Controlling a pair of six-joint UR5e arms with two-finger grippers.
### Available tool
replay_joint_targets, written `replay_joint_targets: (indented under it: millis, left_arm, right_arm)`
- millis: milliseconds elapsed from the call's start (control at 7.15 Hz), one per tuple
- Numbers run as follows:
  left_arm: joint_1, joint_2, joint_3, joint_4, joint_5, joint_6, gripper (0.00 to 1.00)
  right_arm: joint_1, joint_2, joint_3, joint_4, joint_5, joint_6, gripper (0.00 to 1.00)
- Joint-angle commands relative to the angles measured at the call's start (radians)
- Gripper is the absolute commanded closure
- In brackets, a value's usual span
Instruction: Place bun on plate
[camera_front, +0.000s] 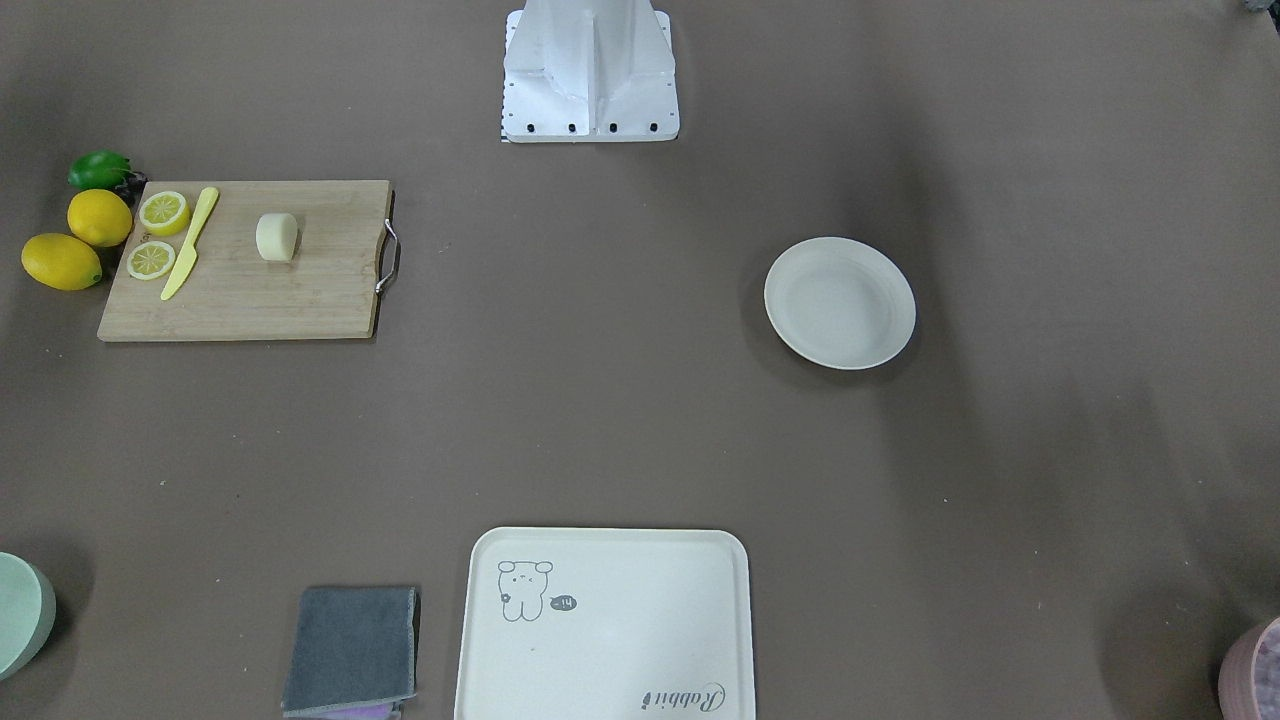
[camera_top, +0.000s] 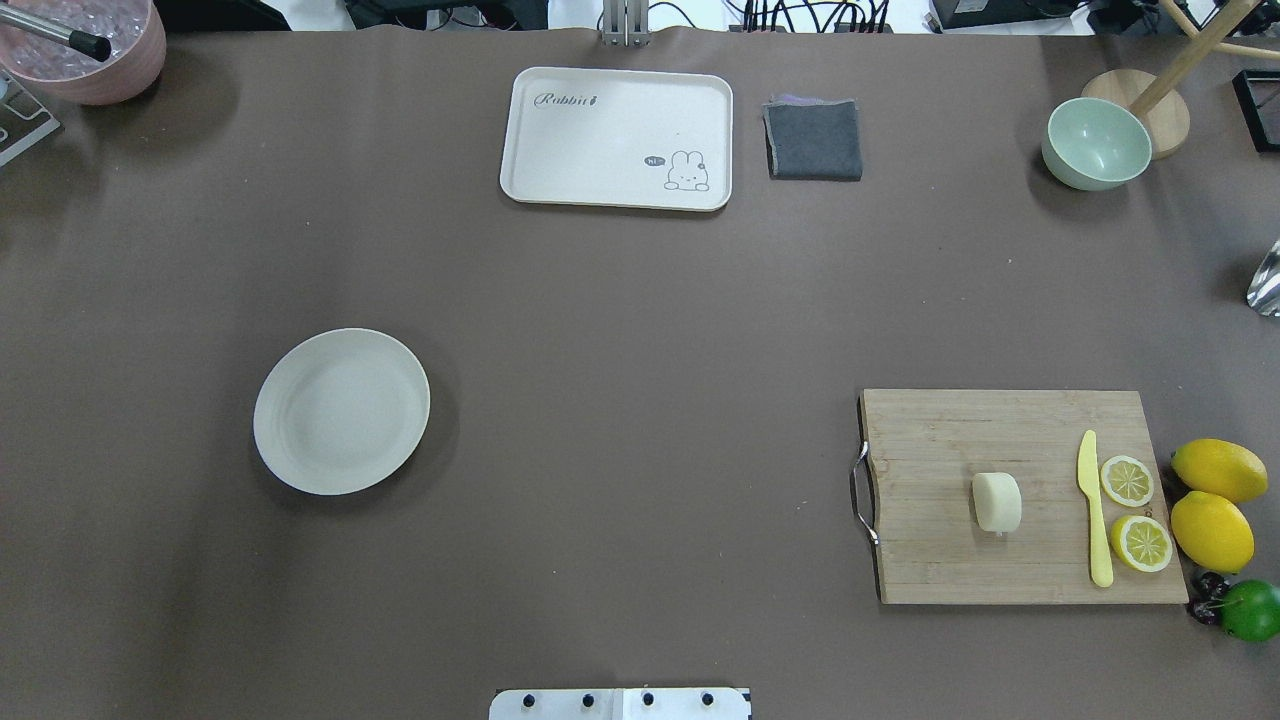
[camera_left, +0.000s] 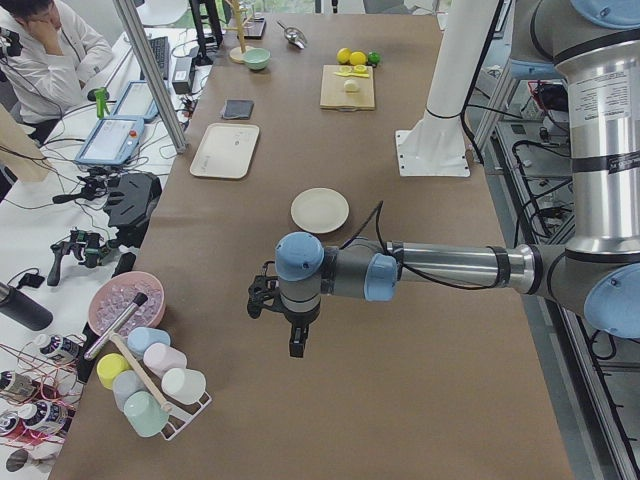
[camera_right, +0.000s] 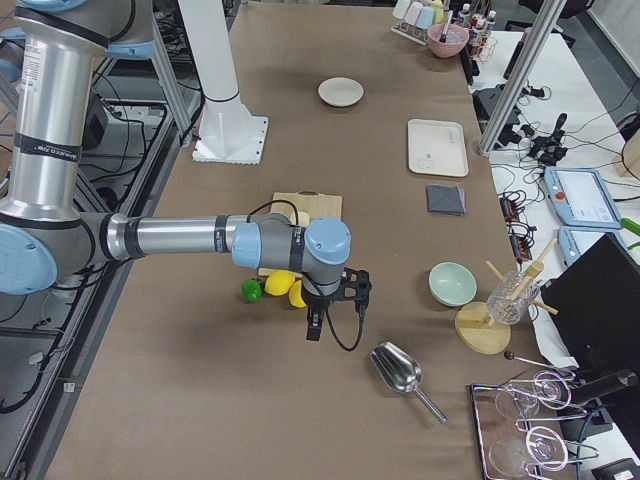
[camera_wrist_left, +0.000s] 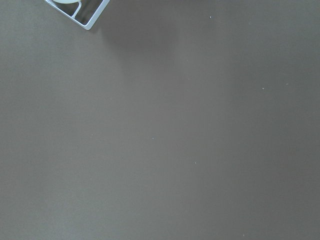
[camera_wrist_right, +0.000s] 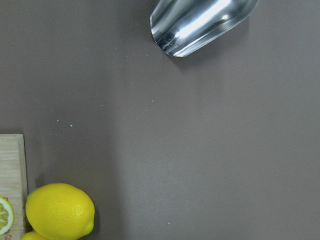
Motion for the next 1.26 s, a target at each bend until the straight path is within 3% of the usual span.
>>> replay_joint_targets:
  millis: [0, 839, 1119]
  left_arm:
    - [0.001, 0.000, -0.002, 0.000, -0.006, 0.002, 0.02]
    - [0.002, -0.012, -0.039, -0.002, -0.005, 0.000, 0.02]
    - [0.001, -0.024, -0.065, -0.006, -0.005, -0.001, 0.02]
  right_arm:
    - [0.000, 0.001, 0.002, 0.000, 0.000, 0.002, 0.00]
    - [0.000, 0.015, 0.028, 0.002, 0.005, -0.001, 0.00]
    - [0.000, 0.071, 0.034, 0.023, 0.000, 0.004, 0.00]
